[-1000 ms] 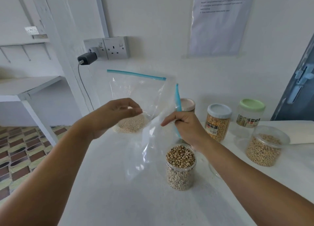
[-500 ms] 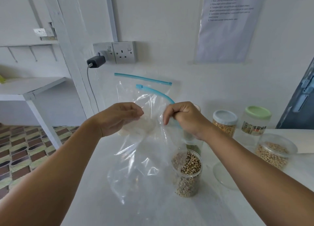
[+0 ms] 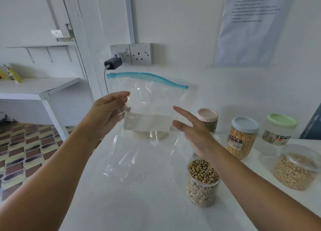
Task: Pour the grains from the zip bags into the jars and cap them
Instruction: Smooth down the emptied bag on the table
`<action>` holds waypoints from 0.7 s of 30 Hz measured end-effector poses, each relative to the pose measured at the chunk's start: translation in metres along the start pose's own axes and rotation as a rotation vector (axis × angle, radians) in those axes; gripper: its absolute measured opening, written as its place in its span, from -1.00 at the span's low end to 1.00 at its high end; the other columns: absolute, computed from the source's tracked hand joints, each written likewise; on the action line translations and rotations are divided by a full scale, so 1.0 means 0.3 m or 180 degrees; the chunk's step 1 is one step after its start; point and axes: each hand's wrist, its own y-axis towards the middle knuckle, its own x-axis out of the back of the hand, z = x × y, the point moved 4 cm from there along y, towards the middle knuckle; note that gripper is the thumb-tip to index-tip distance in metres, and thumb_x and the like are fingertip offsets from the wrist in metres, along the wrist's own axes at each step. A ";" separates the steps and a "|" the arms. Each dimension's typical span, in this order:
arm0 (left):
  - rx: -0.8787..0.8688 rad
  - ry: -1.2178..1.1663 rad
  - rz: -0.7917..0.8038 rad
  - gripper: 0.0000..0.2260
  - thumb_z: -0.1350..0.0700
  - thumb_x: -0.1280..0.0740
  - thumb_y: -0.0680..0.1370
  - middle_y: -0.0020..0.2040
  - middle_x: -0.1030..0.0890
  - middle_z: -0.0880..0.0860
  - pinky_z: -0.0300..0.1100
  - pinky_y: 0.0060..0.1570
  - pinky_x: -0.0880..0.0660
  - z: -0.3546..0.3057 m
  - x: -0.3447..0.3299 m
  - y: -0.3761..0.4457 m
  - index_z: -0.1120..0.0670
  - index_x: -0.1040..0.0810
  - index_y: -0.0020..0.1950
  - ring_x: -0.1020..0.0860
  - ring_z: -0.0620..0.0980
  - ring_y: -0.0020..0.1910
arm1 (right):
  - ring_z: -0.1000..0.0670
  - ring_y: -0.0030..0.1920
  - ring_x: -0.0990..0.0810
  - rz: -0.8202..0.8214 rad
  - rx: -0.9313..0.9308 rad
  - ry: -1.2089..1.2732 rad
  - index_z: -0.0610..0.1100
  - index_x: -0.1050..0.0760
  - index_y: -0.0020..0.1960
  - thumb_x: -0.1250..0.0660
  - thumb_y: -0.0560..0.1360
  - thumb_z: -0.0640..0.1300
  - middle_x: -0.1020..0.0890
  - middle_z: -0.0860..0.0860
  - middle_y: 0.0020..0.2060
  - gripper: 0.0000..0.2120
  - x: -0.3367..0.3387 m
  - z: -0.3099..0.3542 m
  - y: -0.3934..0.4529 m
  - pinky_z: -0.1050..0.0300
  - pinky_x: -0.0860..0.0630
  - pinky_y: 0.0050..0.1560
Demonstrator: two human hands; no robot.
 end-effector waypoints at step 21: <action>0.0924 -0.0038 0.0620 -0.59 0.19 -0.45 0.50 0.18 -0.70 0.17 0.12 0.20 -0.62 0.090 0.099 -0.083 -0.02 -0.66 0.35 -0.70 0.26 0.08 | 0.20 -0.31 -0.53 -0.0491 -0.0033 0.0741 -0.02 -0.69 0.20 -0.37 0.61 -0.26 -0.69 0.10 0.24 -0.75 0.019 0.049 0.042 0.40 -0.46 -0.28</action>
